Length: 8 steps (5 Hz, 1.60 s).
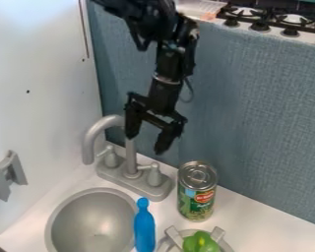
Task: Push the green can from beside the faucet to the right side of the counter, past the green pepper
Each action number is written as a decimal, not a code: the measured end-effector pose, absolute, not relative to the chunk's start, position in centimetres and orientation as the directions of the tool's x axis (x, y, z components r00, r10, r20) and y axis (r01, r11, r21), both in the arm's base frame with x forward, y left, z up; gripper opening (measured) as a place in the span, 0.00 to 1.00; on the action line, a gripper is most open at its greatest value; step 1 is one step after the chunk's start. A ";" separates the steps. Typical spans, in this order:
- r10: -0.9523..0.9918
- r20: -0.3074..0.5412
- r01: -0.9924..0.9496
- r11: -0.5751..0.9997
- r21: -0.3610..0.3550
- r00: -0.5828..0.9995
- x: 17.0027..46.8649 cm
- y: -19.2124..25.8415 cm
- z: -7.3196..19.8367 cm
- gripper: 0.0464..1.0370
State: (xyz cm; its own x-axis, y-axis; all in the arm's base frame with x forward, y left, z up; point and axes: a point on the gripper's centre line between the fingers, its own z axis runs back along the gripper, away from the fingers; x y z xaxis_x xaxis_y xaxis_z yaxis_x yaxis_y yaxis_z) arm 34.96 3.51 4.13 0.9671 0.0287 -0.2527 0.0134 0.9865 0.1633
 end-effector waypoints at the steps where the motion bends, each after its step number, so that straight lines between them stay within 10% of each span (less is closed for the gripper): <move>1: -0.030 -0.244 0.074 0.982 0.174 0.969 35.8 4.0 2.6 0.96; 8: 0.093 -0.019 -0.089 0.983 0.164 0.995 39.1 4.9 -2.3 0.96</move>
